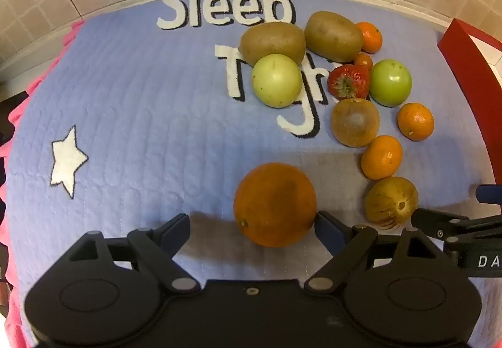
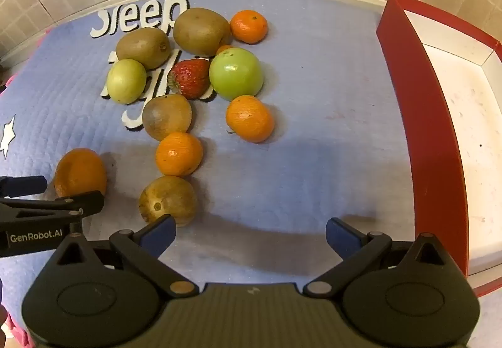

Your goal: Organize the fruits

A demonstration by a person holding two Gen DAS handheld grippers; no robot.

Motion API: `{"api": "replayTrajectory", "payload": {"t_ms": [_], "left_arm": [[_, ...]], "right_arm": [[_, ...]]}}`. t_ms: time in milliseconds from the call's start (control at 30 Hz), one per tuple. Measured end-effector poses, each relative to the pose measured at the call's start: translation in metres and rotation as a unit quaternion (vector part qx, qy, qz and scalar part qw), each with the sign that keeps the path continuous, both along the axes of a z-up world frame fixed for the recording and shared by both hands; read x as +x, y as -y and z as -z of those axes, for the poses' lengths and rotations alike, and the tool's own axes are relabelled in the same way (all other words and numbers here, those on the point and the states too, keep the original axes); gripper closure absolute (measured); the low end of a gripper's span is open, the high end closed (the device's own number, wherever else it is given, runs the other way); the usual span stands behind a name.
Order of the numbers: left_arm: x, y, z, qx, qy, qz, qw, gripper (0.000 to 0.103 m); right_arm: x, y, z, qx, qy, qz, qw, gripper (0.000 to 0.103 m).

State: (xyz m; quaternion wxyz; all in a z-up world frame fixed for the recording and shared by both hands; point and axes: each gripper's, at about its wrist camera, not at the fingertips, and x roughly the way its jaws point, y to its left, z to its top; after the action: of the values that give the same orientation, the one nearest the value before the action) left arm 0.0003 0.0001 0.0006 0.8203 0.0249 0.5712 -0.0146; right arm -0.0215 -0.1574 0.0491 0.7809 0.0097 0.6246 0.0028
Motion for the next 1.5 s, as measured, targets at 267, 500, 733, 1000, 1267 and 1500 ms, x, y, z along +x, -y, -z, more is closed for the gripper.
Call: {"api": "replayTrajectory", "payload": {"t_ms": [267,500,733,1000,1267,1500], "left_arm": [[-0.004,-0.003,-0.011,-0.008,0.014,0.000,0.9999,0.002],[-0.005,0.000,-0.007,-0.004,0.014,0.003,0.9999,0.002],[-0.008,0.002,-0.010,0.012,0.025,0.012,0.9995,0.002],[-0.009,0.002,-0.009,0.009,0.024,0.017,0.9995,0.002],[-0.011,0.000,-0.008,0.007,0.024,0.016,0.9995,0.002],[-0.010,0.000,-0.009,0.008,0.024,0.016,0.9996,0.002]], "right_arm": [[0.001,0.001,0.000,0.001,0.001,0.001,1.000,0.000],[-0.003,-0.002,-0.001,0.007,0.001,0.006,1.000,0.000],[-0.002,0.000,0.000,0.006,0.000,0.008,1.000,0.000],[-0.001,0.000,0.001,0.008,0.000,0.006,1.000,0.000],[-0.002,0.000,0.001,0.008,0.000,0.005,1.000,0.000],[-0.002,-0.001,0.001,0.007,0.001,0.004,1.000,0.000]]}}
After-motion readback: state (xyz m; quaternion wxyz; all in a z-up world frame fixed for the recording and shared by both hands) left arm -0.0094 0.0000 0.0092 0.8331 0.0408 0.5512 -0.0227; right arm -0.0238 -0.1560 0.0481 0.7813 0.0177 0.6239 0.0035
